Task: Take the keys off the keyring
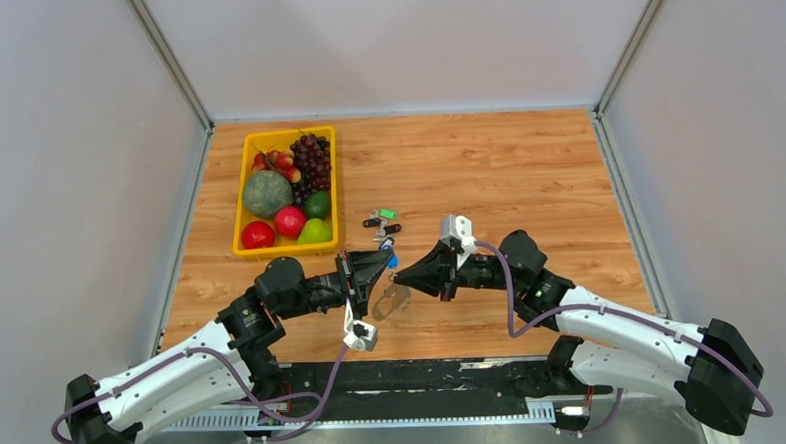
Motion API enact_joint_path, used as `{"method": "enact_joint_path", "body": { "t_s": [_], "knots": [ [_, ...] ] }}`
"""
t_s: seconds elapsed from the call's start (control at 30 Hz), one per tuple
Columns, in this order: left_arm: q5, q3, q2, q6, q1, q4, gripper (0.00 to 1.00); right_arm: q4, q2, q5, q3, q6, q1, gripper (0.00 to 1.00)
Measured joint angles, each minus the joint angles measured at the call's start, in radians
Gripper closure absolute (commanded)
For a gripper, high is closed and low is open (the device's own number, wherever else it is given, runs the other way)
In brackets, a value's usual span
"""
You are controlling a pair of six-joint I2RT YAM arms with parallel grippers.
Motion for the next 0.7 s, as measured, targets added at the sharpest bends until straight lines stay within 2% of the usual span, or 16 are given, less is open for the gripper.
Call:
{"method": "enact_joint_path", "body": {
  "t_s": [0.23,0.4,0.5,0.7],
  "knots": [
    [-0.008,-0.002,-0.002,-0.008,0.0,-0.01,1.0,-0.027,0.049,-0.01,0.038,-0.003,0.0,0.99],
    [-0.008,-0.002,-0.005,-0.01,0.0,-0.011,1.0,-0.051,0.042,0.005,0.039,-0.024,0.0,0.67],
    [-0.008,-0.002,-0.008,-0.007,0.0,-0.008,1.0,-0.093,0.023,0.038,0.039,-0.047,0.0,0.62],
    [-0.008,-0.002,-0.004,-0.002,0.0,-0.012,1.0,-0.145,-0.052,0.108,0.031,-0.093,0.0,0.61]
  ]
}}
